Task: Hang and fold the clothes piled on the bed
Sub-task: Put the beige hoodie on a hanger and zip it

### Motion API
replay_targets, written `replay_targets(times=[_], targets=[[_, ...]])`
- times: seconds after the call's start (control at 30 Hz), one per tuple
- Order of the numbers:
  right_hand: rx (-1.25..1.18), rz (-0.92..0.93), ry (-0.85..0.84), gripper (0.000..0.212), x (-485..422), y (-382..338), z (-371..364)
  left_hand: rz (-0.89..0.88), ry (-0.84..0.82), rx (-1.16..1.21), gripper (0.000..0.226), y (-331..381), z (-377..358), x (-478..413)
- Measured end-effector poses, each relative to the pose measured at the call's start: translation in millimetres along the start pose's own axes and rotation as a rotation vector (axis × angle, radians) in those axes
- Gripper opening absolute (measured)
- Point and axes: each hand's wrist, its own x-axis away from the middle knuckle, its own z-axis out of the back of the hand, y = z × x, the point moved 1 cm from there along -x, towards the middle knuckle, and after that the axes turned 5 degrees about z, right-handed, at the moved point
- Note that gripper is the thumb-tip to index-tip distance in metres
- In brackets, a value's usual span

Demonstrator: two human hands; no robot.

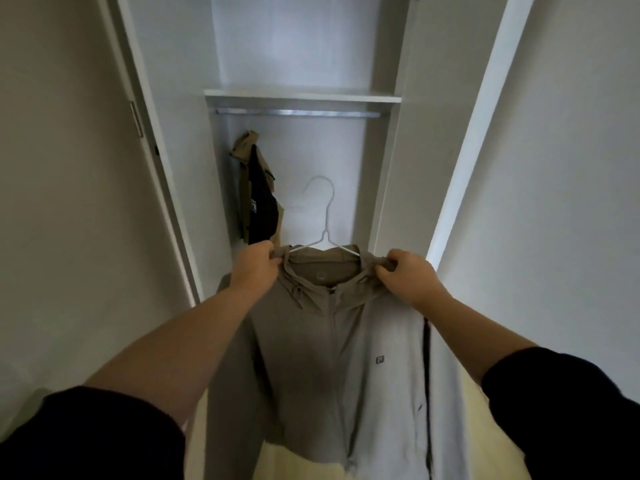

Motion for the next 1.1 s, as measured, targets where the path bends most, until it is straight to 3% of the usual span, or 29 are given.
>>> replay_targets(times=[0.13, 0.3, 0.47, 0.7, 0.77, 0.93, 1.1], targets=[[0.05, 0.02, -0.061, 0.023, -83, -2, -36, 0.042, -0.007, -0.037, 0.019, -34, -27, -77], [0.145, -0.028, -0.053, 0.024, -191, 7, -75, 0.109, -0.085, 0.054, 0.031, -62, -83, -195], [0.279, -0.199, -0.055, 0.016, -292, 19, -93, 0.032, -0.511, 0.106, 0.013, -57, -139, -310], [0.192, -0.437, -0.087, 0.024, -415, 54, -113, -0.159, -0.821, -0.019, 0.039, -29, -215, -424], [0.108, -0.467, -0.078, 0.028, -458, 69, -120, -0.182, -0.82, 0.009, 0.035, -25, -235, -453], [-0.085, -0.444, -0.165, 0.036, -574, 83, -141, -0.15, -0.606, 0.086, 0.011, -23, -264, -540], [-0.238, -0.394, -0.202, 0.037, -681, 63, -159, -0.052, -0.478, -0.051, 0.014, -35, -262, -636]])
